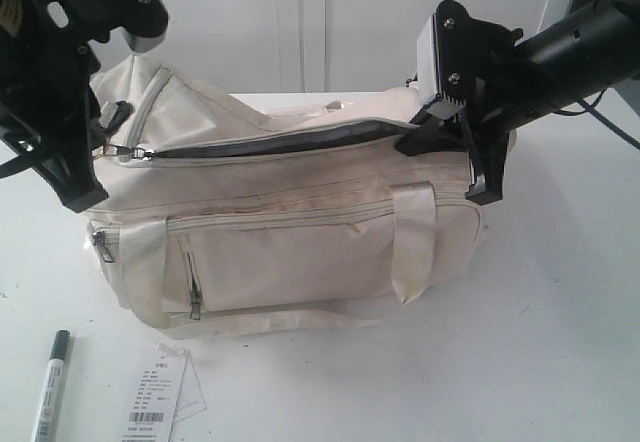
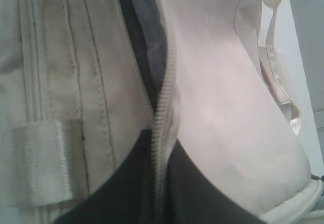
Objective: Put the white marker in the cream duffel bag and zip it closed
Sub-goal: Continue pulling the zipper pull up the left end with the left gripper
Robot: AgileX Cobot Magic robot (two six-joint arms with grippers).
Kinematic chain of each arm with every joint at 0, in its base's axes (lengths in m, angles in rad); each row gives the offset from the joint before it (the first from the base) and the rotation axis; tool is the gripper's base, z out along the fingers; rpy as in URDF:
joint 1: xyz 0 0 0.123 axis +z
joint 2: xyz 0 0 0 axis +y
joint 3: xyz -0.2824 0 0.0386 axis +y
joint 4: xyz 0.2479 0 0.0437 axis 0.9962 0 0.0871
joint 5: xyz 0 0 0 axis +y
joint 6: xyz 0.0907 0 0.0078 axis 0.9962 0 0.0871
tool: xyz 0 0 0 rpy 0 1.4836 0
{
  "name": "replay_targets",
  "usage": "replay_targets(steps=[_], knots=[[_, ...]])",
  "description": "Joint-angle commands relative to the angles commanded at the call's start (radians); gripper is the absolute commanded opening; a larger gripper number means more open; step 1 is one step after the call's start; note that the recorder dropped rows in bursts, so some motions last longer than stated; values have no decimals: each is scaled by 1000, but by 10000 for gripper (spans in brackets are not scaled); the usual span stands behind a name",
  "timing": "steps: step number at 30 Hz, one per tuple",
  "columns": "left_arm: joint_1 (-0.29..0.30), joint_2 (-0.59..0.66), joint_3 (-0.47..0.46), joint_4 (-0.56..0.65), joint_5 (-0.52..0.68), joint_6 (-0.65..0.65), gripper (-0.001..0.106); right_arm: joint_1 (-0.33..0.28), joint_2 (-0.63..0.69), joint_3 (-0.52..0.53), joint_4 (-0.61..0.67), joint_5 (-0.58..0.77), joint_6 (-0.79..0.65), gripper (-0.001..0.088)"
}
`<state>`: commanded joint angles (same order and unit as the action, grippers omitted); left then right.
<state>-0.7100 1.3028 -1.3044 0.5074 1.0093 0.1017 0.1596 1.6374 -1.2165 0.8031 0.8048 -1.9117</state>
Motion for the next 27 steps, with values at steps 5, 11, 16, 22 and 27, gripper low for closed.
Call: replay_targets(steps=[5,11,16,22,27], knots=[[0,0,0,19,18,0,0,0,0,0,0,0,0,0],[0,0,0,37,33,0,0,0,0,0,0,-2,0,0],[0,0,0,47,33,0,0,0,0,0,0,-2,0,0],[33,0,0,52,33,0,0,0,0,0,0,-2,0,0],[82,0,0,21,32,8,0,0,0,0,0,-2,0,0]])
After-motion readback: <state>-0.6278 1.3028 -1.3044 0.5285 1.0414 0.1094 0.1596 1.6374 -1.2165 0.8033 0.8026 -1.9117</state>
